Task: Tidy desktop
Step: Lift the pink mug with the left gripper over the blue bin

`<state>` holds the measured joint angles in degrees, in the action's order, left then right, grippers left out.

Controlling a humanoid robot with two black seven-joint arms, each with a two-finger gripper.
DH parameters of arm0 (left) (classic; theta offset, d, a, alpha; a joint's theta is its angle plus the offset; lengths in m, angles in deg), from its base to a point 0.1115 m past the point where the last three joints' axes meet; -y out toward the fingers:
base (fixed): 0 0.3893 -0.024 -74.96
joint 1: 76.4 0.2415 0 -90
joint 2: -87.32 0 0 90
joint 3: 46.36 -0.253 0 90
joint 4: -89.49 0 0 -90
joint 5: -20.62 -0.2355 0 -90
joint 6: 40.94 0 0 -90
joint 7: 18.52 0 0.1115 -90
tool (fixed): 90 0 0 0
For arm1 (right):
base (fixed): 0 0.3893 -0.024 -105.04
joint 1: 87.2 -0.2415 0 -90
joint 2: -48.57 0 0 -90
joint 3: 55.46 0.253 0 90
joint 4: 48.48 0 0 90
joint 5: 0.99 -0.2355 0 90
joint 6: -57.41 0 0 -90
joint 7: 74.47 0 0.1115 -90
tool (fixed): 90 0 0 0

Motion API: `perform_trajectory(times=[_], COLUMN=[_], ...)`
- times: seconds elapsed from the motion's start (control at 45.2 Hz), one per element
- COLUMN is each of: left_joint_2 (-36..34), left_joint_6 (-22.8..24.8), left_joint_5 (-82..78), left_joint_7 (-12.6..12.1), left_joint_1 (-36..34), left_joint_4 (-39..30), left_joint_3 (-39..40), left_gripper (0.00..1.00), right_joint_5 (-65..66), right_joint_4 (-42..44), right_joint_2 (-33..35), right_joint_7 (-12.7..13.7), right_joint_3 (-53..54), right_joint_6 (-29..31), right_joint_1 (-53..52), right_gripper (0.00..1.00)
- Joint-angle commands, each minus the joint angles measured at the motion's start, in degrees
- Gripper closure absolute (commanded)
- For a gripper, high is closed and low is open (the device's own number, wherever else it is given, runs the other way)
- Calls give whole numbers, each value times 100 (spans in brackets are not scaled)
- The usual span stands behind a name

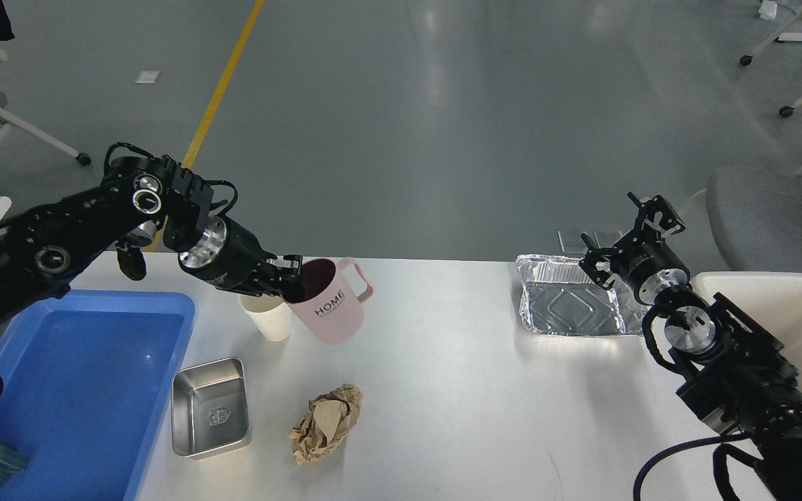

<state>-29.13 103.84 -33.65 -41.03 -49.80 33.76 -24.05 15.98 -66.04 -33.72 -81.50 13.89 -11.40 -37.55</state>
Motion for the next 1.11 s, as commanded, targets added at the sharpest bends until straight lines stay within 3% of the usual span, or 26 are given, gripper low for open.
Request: perform_trajectory(times=[0.0,0.111,0.487,0.664,1.084], left_joint_2=[-614,-1045,-1951,-2777,-4096], left_joint_6=[22,22,22,22,22], left_joint_5=[12,187,337,478,443], left_joint_7=[361,589,941,1082,1135], left_joint_1=[-304,-629,-1245,-1386,-1113], left_joint_4=[-235,-359,-578,-930,-1326], left_joint_3=[1,1,1,1,-78], left_gripper=[100,100,100,100,100], right_joint_5=[0,0,0,0,0], right_joint_4=[-28,-37,-37,-37,-37], right_joint_2=[2,-7,2,-7,-121], right_joint_7=[0,0,0,0,0], right_joint_3=[0,0,0,0,0], right_joint_6=[-1,-1,-1,-1,-1], right_joint_1=[1,1,1,9,9], right_gripper=[0,0,0,0,0])
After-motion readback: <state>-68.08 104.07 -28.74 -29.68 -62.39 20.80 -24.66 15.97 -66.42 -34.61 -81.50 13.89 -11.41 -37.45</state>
